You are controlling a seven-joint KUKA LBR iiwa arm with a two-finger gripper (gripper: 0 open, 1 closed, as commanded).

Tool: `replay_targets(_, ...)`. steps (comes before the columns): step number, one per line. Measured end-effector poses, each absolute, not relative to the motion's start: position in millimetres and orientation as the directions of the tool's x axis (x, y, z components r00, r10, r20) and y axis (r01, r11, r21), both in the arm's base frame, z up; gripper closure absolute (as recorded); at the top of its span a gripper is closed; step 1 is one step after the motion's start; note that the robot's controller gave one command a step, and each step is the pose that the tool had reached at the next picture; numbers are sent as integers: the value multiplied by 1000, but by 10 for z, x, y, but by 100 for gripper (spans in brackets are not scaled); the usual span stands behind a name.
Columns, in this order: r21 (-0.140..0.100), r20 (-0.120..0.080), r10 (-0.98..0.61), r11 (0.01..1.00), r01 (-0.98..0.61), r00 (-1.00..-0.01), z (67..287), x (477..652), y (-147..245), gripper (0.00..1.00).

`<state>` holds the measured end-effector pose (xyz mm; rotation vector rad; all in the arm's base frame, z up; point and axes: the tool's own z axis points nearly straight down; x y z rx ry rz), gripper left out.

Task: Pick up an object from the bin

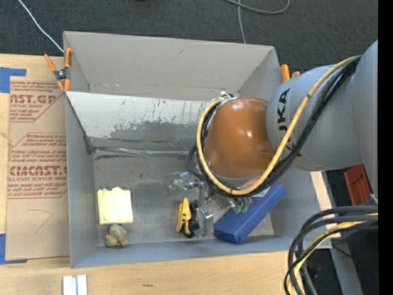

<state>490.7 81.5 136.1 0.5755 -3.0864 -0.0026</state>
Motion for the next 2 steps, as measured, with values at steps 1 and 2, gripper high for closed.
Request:
replay_targets(1,1,-1,-493,870,-493,-870,1509,4942,731,0)
replay_targets(2,5,0,-701,713,-701,-713,1156,5047,824,0)
